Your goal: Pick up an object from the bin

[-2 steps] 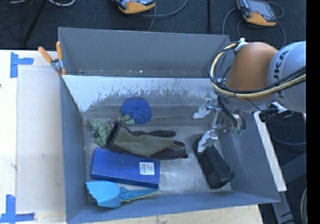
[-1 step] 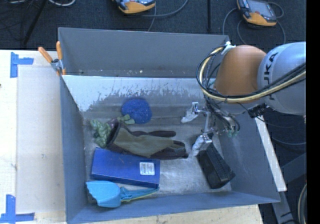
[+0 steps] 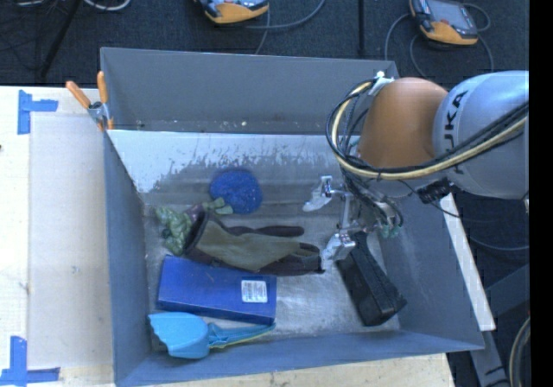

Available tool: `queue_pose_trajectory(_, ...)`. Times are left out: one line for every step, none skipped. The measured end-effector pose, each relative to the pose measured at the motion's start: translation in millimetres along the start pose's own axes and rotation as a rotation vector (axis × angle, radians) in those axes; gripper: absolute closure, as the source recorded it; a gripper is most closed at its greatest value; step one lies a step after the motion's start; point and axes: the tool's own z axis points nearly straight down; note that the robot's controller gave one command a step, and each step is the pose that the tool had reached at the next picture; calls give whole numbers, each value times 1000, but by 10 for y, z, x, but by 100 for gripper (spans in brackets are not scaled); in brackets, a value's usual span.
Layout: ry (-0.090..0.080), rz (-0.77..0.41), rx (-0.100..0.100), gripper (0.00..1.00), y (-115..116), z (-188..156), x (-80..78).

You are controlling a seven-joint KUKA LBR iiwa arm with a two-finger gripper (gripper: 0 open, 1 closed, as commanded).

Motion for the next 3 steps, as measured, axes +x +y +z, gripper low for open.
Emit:
queue_pose_trajectory(1,111,2,0,90,280,-22)
queue_pose_trajectory(-12,81,9,100,323,354,-86)
queue_pose_trajectory(-12,81,9,100,323,354,-86)
